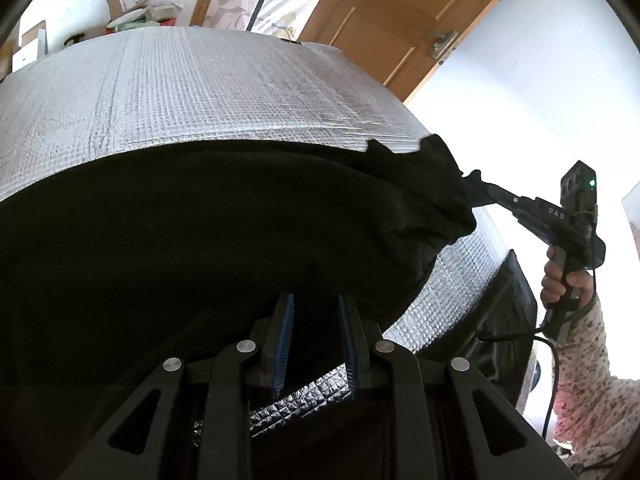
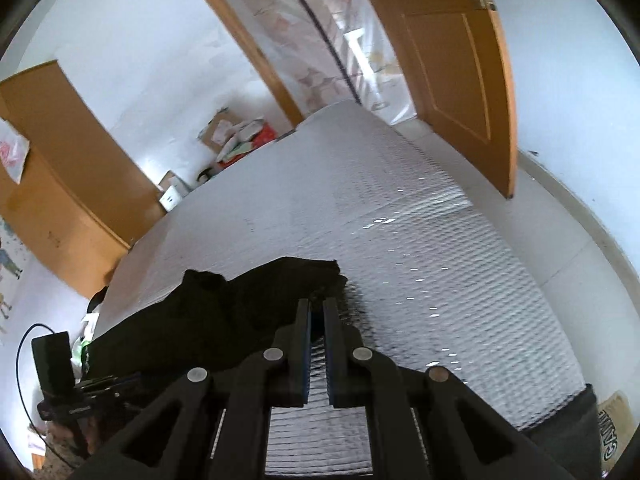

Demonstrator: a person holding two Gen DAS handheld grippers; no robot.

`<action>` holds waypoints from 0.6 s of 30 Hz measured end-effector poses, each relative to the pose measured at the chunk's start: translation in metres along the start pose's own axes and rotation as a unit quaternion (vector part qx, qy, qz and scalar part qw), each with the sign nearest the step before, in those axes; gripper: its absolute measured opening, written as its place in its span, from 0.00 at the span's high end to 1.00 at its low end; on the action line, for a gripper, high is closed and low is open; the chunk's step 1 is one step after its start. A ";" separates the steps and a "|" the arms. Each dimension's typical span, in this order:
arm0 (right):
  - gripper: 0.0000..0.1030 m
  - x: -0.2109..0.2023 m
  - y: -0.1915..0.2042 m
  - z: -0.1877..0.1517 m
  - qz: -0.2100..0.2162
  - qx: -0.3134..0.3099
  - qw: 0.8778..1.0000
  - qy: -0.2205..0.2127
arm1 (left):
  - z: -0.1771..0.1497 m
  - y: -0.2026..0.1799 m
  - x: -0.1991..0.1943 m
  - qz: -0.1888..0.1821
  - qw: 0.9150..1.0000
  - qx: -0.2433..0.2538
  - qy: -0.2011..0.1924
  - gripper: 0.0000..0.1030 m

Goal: Fold clothes

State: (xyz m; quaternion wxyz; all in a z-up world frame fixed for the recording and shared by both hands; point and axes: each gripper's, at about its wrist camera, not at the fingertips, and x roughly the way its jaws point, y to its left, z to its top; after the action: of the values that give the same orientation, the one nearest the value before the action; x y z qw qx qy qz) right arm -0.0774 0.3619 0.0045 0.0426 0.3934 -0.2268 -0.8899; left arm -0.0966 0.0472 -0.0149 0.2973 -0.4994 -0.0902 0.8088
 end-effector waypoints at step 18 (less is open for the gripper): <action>0.95 -0.018 -0.074 0.016 -0.096 0.053 0.993 -0.052 | 0.003 -0.006 0.003 0.013 1.000 0.004 0.007 0.77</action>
State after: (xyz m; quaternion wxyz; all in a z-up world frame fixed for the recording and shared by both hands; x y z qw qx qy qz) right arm -0.0687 0.4386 -0.0063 -0.0755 0.3684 -0.2365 -0.8959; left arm -0.0978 0.0539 -0.0133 0.2892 -0.5049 -0.0784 0.8095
